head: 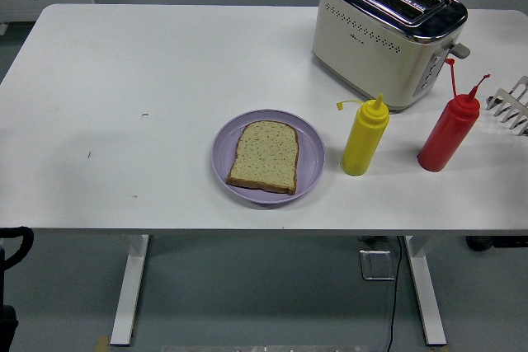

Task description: Pick up the cup,pour liquid into bread,place the cup on the desk

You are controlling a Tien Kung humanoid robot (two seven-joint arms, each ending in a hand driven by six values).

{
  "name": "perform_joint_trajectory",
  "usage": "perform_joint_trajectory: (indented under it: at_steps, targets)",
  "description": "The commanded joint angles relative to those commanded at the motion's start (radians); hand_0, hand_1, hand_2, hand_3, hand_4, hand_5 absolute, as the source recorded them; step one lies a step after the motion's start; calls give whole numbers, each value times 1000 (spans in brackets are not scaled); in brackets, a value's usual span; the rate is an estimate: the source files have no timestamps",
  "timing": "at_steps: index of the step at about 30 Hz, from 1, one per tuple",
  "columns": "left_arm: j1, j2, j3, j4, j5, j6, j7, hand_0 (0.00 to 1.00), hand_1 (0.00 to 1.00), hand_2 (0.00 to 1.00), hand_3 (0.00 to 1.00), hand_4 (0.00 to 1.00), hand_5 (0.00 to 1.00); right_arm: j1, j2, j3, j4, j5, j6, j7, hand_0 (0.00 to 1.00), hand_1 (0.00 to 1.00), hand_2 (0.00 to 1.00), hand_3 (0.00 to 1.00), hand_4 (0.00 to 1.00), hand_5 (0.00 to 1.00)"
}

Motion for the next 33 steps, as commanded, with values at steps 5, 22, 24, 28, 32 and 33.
perform_joint_trajectory:
  at_steps: [5,22,24,28,32,33]
  targets:
    - [2,0,1,0,0,0,0,721,735,733,667,641,998,-8,-4,-2,2,-31,0,-2,815,766,782,815,704,472]
    - [-1,2,1,0,0,0,1,721,735,732,667,640,998,-75,-41,-69,6,-538,33,-16,981,924,997,998,931,384]
    - [-2,2,1,0,0,0,1,720,735,733,667,639,998,-80,-44,-84,9,-626,35,-17,997,946,998,998,955,357]
    - [-2,2,0,0,0,0,0,720,735,733,667,639,998,-82,-46,-115,13,-685,20,-17,997,946,998,998,955,357]
    - [-2,2,-1,0,0,0,1,720,735,733,666,640,998,-65,-36,-156,4,-709,-10,-17,998,954,998,998,960,330]
    - [-3,2,-1,0,0,0,1,720,735,733,666,640,998,-57,-32,-167,-1,-714,-22,-16,998,954,998,998,960,330]
